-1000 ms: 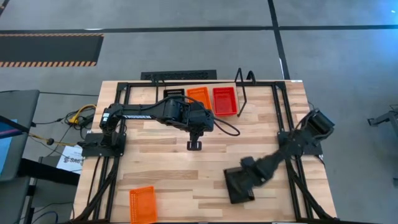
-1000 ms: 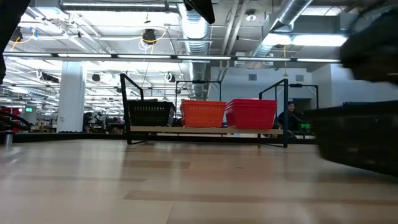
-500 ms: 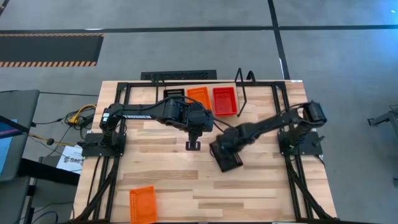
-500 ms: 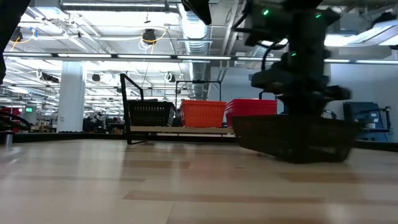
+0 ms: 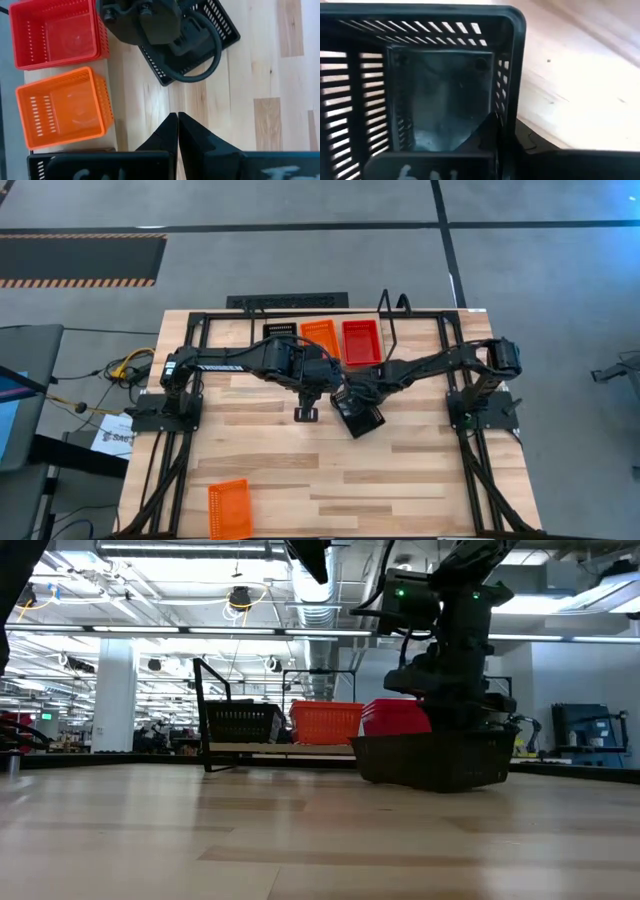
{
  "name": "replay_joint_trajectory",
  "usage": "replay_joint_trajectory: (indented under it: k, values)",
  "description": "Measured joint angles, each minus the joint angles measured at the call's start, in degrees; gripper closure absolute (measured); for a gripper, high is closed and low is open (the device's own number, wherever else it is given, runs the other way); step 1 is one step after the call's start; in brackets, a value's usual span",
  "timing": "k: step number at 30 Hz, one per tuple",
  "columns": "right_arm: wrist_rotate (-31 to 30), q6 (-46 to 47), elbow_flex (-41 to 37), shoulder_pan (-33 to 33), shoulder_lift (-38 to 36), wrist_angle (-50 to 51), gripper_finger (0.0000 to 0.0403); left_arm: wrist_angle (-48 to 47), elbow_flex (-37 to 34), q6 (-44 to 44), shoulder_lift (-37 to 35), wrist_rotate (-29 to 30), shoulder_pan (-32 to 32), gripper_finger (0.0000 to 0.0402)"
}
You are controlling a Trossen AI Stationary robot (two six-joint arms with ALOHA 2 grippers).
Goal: Stack baskets on shelf by color
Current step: Stack the black bin on top of the other black bin on the shelf
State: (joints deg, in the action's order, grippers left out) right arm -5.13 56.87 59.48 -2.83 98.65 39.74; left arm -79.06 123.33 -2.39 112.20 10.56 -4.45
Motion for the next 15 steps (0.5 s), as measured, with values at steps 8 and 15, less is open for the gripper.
replay_joint_trajectory:
  k: [8,15]
  values:
    - [0.69,-2.1,0.0,0.07,0.0,0.16,0.0313,-0.05,0.0,-0.04,0.0,0.02,0.0,0.0401]
    - [1.18,-4.82,3.65,-0.69,0.0,1.23,0.0253,-0.03,0.0,-0.07,0.0,0.03,0.0,0.0401]
